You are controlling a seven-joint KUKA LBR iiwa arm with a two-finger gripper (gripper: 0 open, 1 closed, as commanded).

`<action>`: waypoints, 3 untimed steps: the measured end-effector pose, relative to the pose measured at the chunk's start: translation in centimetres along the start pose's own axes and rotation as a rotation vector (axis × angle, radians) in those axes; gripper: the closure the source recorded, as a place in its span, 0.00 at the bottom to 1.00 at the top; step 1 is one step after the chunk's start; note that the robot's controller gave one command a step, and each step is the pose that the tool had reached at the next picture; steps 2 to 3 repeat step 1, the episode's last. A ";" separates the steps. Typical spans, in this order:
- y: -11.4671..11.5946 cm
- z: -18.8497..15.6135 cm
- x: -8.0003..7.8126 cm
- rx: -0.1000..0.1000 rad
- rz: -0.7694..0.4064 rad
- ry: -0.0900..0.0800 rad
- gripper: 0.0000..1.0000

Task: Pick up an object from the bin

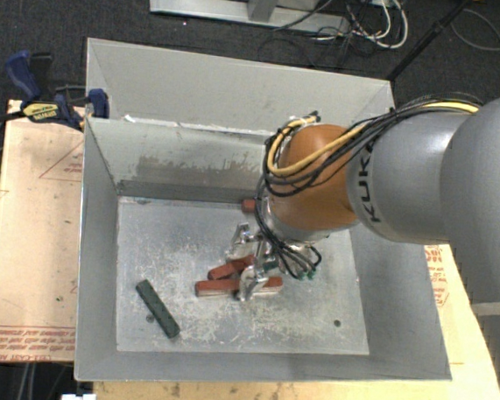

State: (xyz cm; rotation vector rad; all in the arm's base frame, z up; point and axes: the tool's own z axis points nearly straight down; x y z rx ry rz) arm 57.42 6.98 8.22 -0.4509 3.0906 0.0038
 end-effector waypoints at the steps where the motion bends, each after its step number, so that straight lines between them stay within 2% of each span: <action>1: 0.1 -1.5 0.3 -0.001 -0.001 0.016 1.00; 3: 0.1 -1.5 0.3 -0.001 -0.001 0.016 1.00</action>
Offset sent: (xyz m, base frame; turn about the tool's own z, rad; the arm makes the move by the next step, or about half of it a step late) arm 0.0002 0.0001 0.0486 0.0000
